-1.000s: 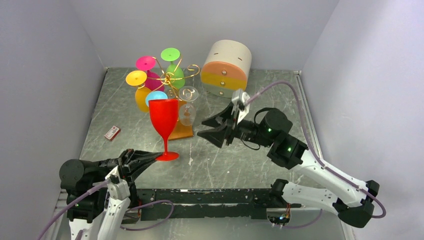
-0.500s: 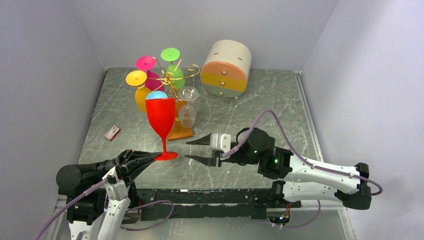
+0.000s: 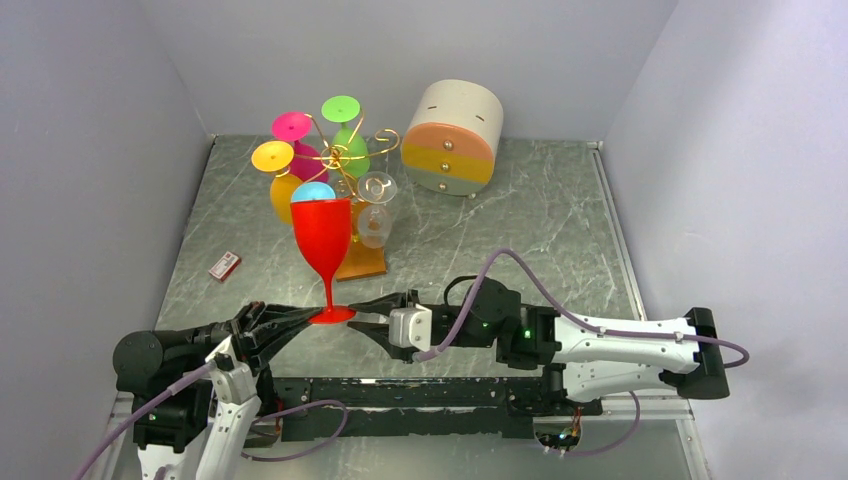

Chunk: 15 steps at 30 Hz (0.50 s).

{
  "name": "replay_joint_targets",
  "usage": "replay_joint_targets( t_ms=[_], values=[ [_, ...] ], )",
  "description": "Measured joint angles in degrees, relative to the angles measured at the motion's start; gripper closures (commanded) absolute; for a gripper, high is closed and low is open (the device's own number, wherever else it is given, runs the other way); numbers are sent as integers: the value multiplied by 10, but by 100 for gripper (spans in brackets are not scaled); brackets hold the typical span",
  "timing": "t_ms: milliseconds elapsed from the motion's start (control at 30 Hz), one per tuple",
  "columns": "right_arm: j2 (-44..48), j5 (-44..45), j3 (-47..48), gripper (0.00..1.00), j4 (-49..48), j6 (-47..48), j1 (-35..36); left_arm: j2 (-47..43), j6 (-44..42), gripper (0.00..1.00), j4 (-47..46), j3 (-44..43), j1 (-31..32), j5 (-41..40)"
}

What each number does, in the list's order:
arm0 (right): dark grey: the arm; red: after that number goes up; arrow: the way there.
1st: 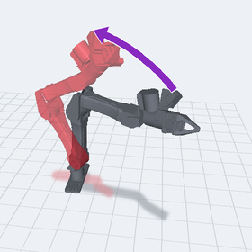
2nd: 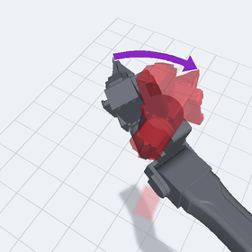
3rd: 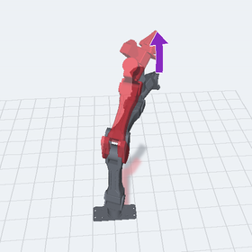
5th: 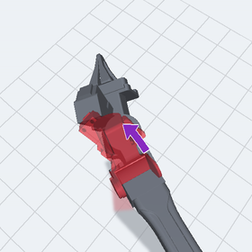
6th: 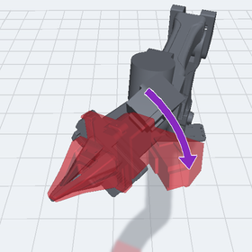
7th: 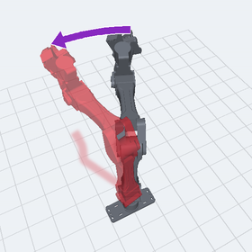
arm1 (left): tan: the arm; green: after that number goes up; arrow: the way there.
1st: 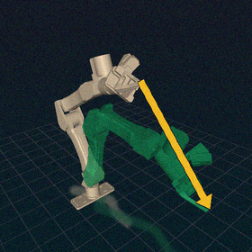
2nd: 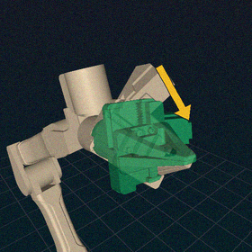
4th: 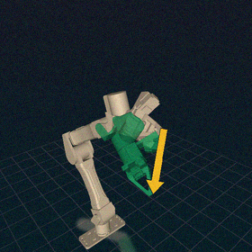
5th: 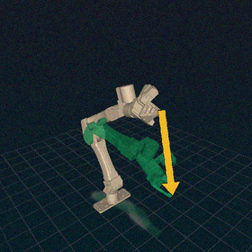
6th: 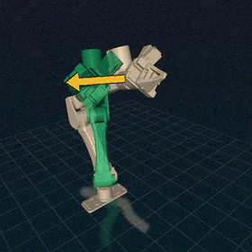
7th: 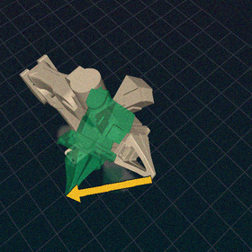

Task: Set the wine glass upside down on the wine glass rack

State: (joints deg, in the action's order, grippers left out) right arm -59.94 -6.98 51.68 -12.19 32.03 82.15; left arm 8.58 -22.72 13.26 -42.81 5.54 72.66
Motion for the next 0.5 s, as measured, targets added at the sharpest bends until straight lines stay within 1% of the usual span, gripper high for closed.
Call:
replay_joint_targets(
  t_ms=[267,367,500],
  values=[
    [-3,11,0,78,-36,8,5,0,-10,93,15,0,0,0],
    [-3,12,0,85,-40,7,6,0,-11,93,15,0,0,0],
    [-4,13,0,97,-40,7,8,0,-11,93,15,0,0,-1]
  ],
)
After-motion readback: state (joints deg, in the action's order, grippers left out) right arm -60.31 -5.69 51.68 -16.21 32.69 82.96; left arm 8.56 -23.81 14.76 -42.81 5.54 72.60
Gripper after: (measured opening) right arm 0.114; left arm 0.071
